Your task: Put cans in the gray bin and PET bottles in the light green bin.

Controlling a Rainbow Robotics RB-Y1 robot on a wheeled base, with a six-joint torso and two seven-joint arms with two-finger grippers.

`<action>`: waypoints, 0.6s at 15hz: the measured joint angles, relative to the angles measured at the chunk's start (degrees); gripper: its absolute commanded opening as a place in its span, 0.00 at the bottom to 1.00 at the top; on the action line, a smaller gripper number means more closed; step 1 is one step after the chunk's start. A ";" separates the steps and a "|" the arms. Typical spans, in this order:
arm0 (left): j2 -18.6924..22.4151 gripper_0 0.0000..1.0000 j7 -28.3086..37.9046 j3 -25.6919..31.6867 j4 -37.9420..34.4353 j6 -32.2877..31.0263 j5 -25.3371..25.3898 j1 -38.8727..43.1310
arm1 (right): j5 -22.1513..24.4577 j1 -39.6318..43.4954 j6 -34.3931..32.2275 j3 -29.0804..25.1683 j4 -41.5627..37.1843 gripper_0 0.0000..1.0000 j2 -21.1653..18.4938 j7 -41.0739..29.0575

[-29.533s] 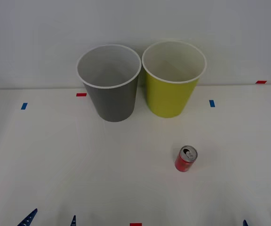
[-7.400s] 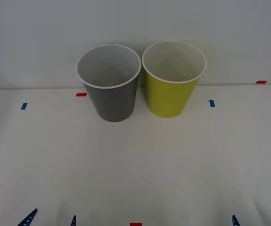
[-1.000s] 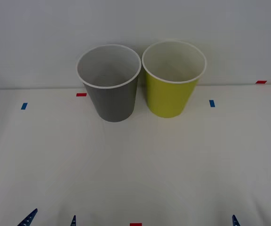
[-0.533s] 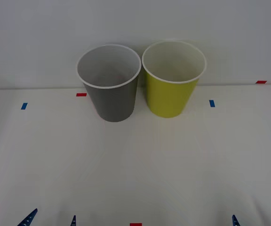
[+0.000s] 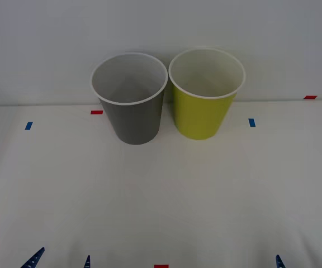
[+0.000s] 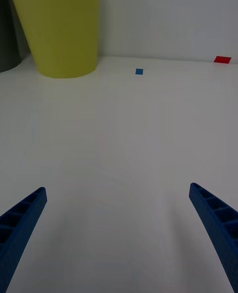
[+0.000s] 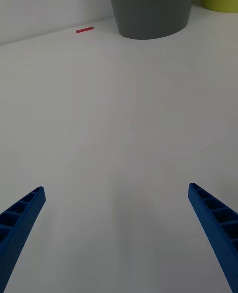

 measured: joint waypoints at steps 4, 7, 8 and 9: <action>0.00 1.00 0.00 0.00 0.00 0.00 0.00 0.00 | 0.00 0.00 0.00 0.00 0.00 1.00 0.00 0.00; 0.00 1.00 0.00 0.00 0.00 0.00 0.00 0.00 | 0.00 0.00 0.00 0.00 0.00 1.00 0.00 0.00; 0.00 1.00 0.00 0.00 0.00 0.00 0.00 0.00 | 0.00 0.00 0.00 0.00 0.00 1.00 0.00 0.00; 0.00 1.00 0.00 0.00 0.00 0.00 0.00 0.00 | 0.00 0.00 0.00 0.00 0.00 1.00 0.00 0.00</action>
